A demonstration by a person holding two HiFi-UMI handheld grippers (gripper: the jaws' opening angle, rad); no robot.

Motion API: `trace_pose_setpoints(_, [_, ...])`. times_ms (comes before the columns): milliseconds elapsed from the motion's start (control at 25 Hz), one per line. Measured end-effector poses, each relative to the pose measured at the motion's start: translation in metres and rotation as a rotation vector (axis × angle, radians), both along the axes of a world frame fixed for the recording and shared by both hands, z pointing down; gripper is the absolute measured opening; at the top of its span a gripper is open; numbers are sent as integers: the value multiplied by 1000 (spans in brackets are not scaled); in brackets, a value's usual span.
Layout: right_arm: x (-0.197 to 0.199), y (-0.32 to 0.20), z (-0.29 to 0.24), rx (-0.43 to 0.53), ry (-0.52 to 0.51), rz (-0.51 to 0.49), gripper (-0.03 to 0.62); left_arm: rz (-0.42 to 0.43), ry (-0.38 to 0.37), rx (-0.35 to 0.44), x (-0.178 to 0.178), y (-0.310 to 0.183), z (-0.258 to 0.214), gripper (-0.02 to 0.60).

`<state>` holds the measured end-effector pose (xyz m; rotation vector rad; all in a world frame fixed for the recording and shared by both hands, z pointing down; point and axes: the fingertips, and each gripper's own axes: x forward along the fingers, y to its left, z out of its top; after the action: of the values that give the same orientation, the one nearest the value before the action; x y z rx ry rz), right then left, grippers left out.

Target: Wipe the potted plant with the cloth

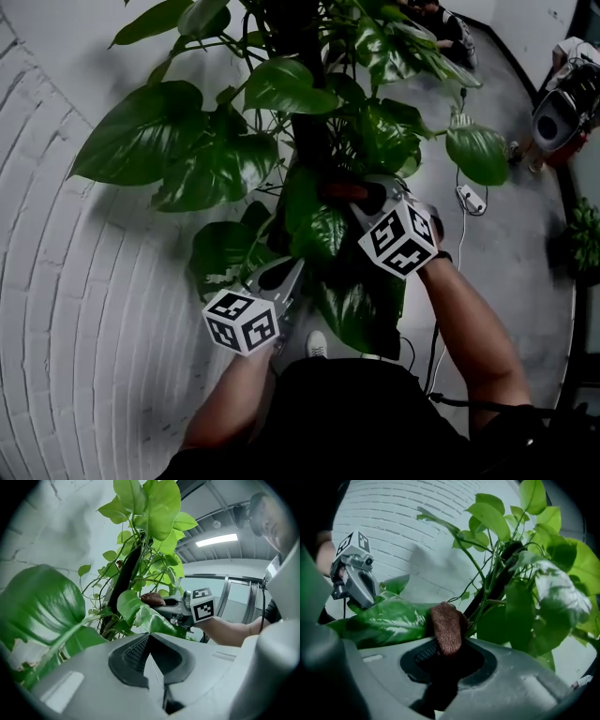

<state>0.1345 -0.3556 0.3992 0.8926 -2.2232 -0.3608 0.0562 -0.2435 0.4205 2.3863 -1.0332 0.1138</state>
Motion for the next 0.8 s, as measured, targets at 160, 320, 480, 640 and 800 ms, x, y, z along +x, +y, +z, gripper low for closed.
trace_pose_setpoints(160, [0, 12, 6, -56, -10, -35, 69, 8, -2, 6, 3, 0, -1, 17])
trace_pose_setpoints(320, [2, 24, 7, -73, -19, -53, 69, 8, -15, 6, 5, 1, 1, 17])
trace_pose_setpoints(480, [3, 36, 5, -70, -34, -58, 69, 5, -27, 4, 6, 1, 4, 17])
trace_pose_setpoints(640, [5, 51, 5, -69, -51, -58, 69, -6, -31, 2, 8, 2, 5, 17])
trace_pose_setpoints(800, [6, 67, 0, -54, -48, -67, 69, -15, -39, 3, 8, 2, 5, 17])
